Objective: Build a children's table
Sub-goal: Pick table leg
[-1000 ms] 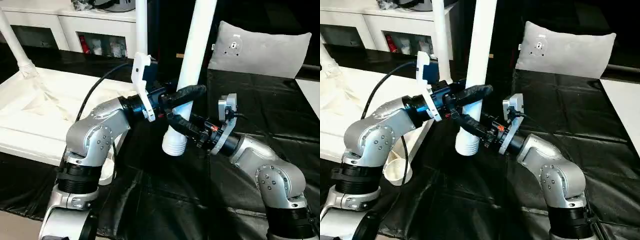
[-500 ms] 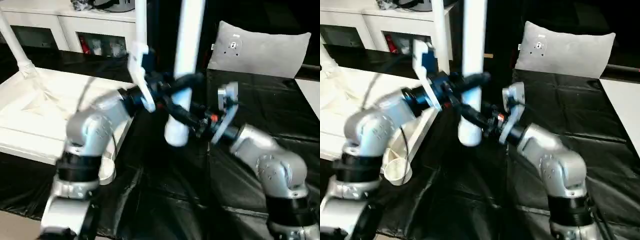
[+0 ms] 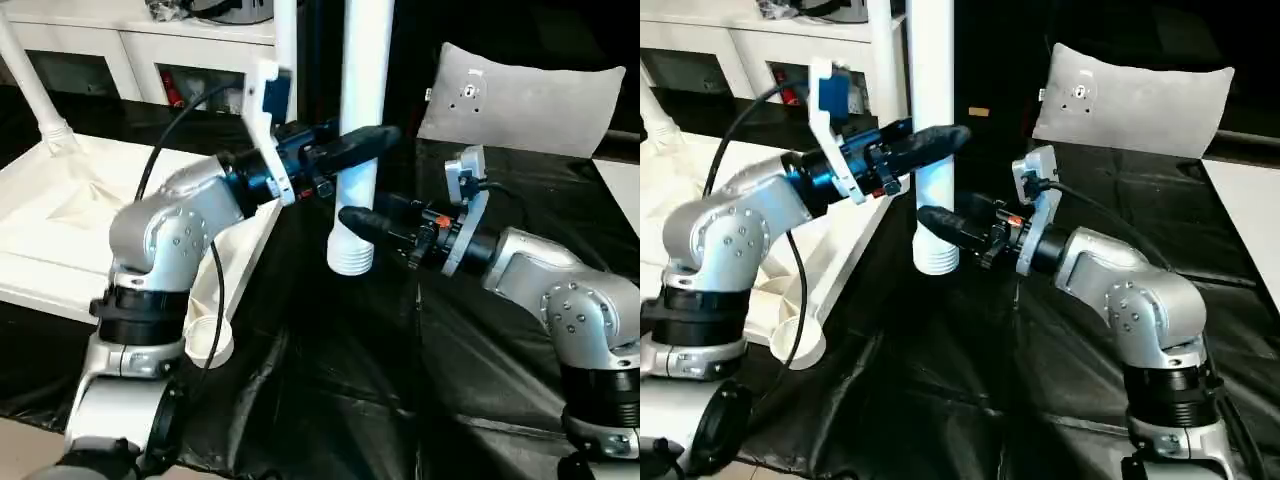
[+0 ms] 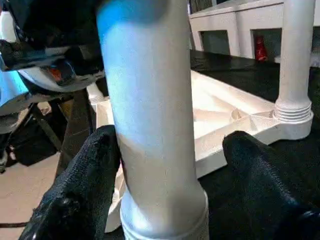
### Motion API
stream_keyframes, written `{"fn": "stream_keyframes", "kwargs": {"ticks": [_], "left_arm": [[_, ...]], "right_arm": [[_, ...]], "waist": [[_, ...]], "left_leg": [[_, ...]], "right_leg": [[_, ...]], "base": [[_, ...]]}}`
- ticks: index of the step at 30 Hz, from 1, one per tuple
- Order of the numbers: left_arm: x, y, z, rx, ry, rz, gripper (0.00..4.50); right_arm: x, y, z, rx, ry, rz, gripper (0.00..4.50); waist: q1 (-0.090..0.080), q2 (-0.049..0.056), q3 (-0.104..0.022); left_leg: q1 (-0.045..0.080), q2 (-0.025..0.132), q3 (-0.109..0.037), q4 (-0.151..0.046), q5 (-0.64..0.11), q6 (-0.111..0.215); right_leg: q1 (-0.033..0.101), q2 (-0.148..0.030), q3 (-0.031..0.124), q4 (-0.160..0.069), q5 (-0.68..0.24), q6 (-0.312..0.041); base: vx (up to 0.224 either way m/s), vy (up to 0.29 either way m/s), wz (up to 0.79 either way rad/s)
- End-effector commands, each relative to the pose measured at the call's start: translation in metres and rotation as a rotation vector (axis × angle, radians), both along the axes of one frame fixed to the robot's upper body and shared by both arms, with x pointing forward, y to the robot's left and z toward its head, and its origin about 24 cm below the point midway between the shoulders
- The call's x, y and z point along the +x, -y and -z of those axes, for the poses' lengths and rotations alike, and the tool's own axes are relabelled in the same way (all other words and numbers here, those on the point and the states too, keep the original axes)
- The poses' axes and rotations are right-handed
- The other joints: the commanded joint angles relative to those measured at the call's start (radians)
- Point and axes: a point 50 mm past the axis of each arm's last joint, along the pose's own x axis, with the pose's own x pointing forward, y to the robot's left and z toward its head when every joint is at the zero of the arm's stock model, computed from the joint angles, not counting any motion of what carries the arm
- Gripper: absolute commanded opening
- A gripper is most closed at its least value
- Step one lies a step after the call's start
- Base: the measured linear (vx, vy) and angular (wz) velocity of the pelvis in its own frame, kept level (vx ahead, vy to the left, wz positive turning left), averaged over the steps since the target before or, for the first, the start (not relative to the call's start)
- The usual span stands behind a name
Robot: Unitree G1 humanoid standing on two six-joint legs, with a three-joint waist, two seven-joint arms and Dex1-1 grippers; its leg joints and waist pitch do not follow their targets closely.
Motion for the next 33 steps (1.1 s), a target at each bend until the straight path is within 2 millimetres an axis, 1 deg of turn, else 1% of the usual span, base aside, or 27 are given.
{"fn": "stream_keyframes", "kwargs": {"ticks": [1, 3, 4, 5, 7, 8, 9, 10, 11, 12, 13, 14, 15, 16, 20, 22, 24, 25, 26, 29, 30, 33], "left_arm": [[-0.004, 0.001, -0.009, 0.002, 0.045, 0.031, 1.86], [-0.004, 0.002, -0.009, 0.004, 0.045, 0.034, 1.86], [-0.004, 0.001, -0.009, 0.005, 0.044, 0.035, 1.86], [-0.004, 0.001, -0.008, 0.008, 0.042, 0.036, 1.86], [-0.004, 0.001, -0.008, 0.01, 0.042, 0.036, 1.86], [-0.004, 0.002, -0.008, 0.012, 0.042, 0.037, 1.86], [-0.004, 0.002, -0.008, 0.013, 0.042, 0.039, 1.86], [-0.004, 0.002, -0.008, 0.014, 0.042, 0.04, 1.86], [-0.005, 0.002, -0.008, 0.017, 0.043, 0.045, 1.86], [-0.005, 0.003, -0.008, 0.02, 0.043, 0.049, 1.86], [-0.006, 0.003, -0.008, 0.021, 0.044, 0.053, 1.86], [-0.006, 0.003, -0.008, 0.021, 0.044, 0.058, 1.86], [-0.007, 0.004, -0.008, 0.019, 0.045, 0.067, 1.86], [-0.007, 0.004, -0.009, 0.017, 0.046, 0.072, 1.86], [-0.013, 0.007, -0.01, 0.021, 0.056, 0.128, 1.86], [-0.014, 0.007, -0.01, 0.023, 0.057, 0.134, 1.86], [-0.015, 0.008, -0.01, 0.021, 0.056, 0.143, 1.86], [-0.015, 0.008, -0.01, 0.021, 0.056, 0.143, 1.86], [-0.018, 0.009, -0.01, 0.023, 0.058, 0.157, 1.86], [-0.021, 0.01, -0.009, 0.032, 0.06, 0.181, 1.86], [-0.021, 0.011, -0.009, 0.035, 0.061, 0.188, 1.86], [-0.023, 0.013, -0.01, 0.034, 0.062, 0.204, 1.86]], "right_arm": [[0.004, 0.008, -0.003, -0.023, -0.002, 0.038, 3.49], [0.003, 0.008, -0.003, -0.026, 0.004, 0.031, 3.49], [0.003, 0.009, -0.004, -0.026, 0.011, 0.026, 3.49], [0.003, 0.009, -0.005, -0.025, 0.014, 0.024, 3.76], [0.003, 0.01, -0.005, -0.025, 0.013, 0.023, 3.83], [0.002, 0.011, -0.005, -0.023, 0.01, 0.018, 4.03], [0.002, 0.011, -0.005, -0.022, 0.007, 0.014, 4.03], [0.001, 0.012, -0.005, -0.022, 0.005, 0.01, 4.18], [0.001, 0.012, -0.005, -0.022, -0.002, 0.004, 4.27], [0.0, 0.012, -0.005, -0.024, -0.009, -0.002, 4.31], [0.0, 0.013, -0.006, -0.028, -0.013, -0.006, 4.44], [0.0, 0.013, -0.006, -0.035, -0.018, -0.009, 4.48], [0.001, 0.014, -0.006, -0.047, -0.024, -0.01, 4.48], [0.001, 0.015, -0.007, -0.05, -0.026, -0.01, 4.48], [0.001, 0.017, -0.009, -0.073, -0.042, -0.037, 4.5], [0.001, 0.017, -0.01, -0.075, -0.046, -0.041, 4.5], [0.001, 0.017, -0.01, -0.082, -0.049, -0.047, 4.5], [0.001, 0.017, -0.01, -0.082, -0.049, -0.047, 4.5], [0.001, 0.015, -0.008, -0.1, -0.057, -0.061, 4.5], [-0.001, 0.01, -0.007, -0.094, -0.058, -0.103, 4.5], [-0.003, 0.007, -0.008, -0.084, -0.052, -0.131, 4.5], [-0.006, 0.004, -0.008, -0.078, -0.04, -0.163, 4.5]], "waist": [[0.005, -0.005, -0.072], [0.005, -0.004, -0.072], [0.006, -0.002, -0.072], [0.005, -0.003, -0.072], [0.006, -0.003, -0.072], [0.007, -0.005, -0.072], [0.007, -0.006, -0.072], [0.007, -0.005, -0.072], [0.007, -0.007, -0.072], [0.008, -0.006, -0.072], [0.008, -0.005, -0.072], [0.009, -0.007, -0.072], [0.008, -0.007, -0.072], [0.008, -0.004, -0.072], [0.01, -0.01, -0.072], [0.011, -0.009, -0.071], [0.012, -0.011, -0.071], [0.014, -0.01, -0.071], [0.014, -0.011, -0.071], [0.016, -0.011, -0.071], [0.017, -0.013, -0.071], [0.02, -0.012, -0.071]], "left_leg": [[-0.01, 0.044, -0.007, -0.063, 0.072, 0.055], [-0.01, 0.044, -0.007, -0.063, 0.069, 0.054], [-0.01, 0.044, -0.007, -0.063, 0.069, 0.054], [-0.009, 0.044, -0.007, -0.063, 0.067, 0.054], [-0.009, 0.045, -0.007, -0.063, 0.066, 0.053], [-0.008, 0.045, -0.007, -0.064, 0.067, 0.054], [-0.009, 0.045, -0.006, -0.063, 0.066, 0.054], [-0.01, 0.044, -0.006, -0.063, 0.067, 0.054], [-0.01, 0.044, -0.006, -0.063, 0.066, 0.055], [-0.01, 0.043, -0.006, -0.063, 0.067, 0.056], [-0.009, 0.043, -0.006, -0.063, 0.066, 0.055], [-0.009, 0.043, -0.006, -0.063, 0.066, 0.055], [-0.01, 0.043, -0.006, -0.062, 0.068, 0.055], [-0.009, 0.044, -0.007, -0.062, 0.069, 0.055], [-0.01, 0.043, -0.005, -0.062, 0.066, 0.057], [-0.01, 0.043, -0.005, -0.062, 0.062, 0.058], [-0.009, 0.043, -0.005, -0.062, 0.065, 0.057], [-0.009, 0.044, -0.005, -0.062, 0.066, 0.056], [-0.009, 0.043, -0.005, -0.062, 0.065, 0.055], [-0.01, 0.043, -0.005, -0.062, 0.064, 0.055], [-0.01, 0.044, -0.004, -0.062, 0.062, 0.055], [-0.009, 0.043, -0.004, -0.062, 0.065, 0.055]], "right_leg": [[0.079, -0.092, 0.055, -0.061, -0.09, -0.199], [0.078, -0.091, 0.055, -0.061, -0.093, -0.2], [0.078, -0.092, 0.054, -0.061, -0.092, -0.201], [0.078, -0.091, 0.054, -0.062, -0.094, -0.201], [0.078, -0.092, 0.055, -0.061, -0.094, -0.202], [0.077, -0.091, 0.054, -0.061, -0.094, -0.204], [0.078, -0.091, 0.054, -0.061, -0.094, -0.203], [0.079, -0.091, 0.054, -0.061, -0.094, -0.204], [0.079, -0.091, 0.054, -0.061, -0.095, -0.203], [0.079, -0.091, 0.054, -0.062, -0.101, -0.2], [0.079, -0.09, 0.054, -0.062, -0.104, -0.199], [0.08, -0.091, 0.054, -0.062, -0.107, -0.198], [0.08, -0.09, 0.054, -0.061, -0.106, -0.198], [0.078, -0.09, 0.053, -0.062, -0.105, -0.198], [0.079, -0.091, 0.054, -0.062, -0.103, -0.202], [0.078, -0.09, 0.054, -0.062, -0.117, -0.199], [0.078, -0.09, 0.054, -0.062, -0.124, -0.195], [0.078, -0.091, 0.054, -0.063, -0.127, -0.193], [0.077, -0.09, 0.053, -0.063, -0.132, -0.191], [0.076, -0.09, 0.054, -0.064, -0.141, -0.186], [0.076, -0.09, 0.053, -0.064, -0.146, -0.186], [0.075, -0.09, 0.053, -0.064, -0.149, -0.184]], "base": [[0.0, 0.0, 0.0], [0.0, 0.0, 0.0], [0.0, 0.0, 0.0], [0.0, 0.0, 0.0], [0.0, 0.0, 0.0], [0.0, 0.0, 0.0], [0.0, 0.0, 0.0], [0.0, 0.0, 0.0], [0.0, 0.0, 0.0], [0.0, 0.0, 0.0], [0.0, 0.0, 0.0], [0.0, 0.0, 0.0], [0.0, 0.0, 0.0], [0.0, 0.0, 0.0], [0.0, 0.0, 0.0], [0.0, 0.0, 0.0], [0.0, 0.0, 0.0], [0.0, 0.0, 0.0], [0.0, 0.0, 0.0], [0.0, 0.0, 0.0], [0.0, 0.0, 0.0], [0.0, 0.0, 0.0]]}}
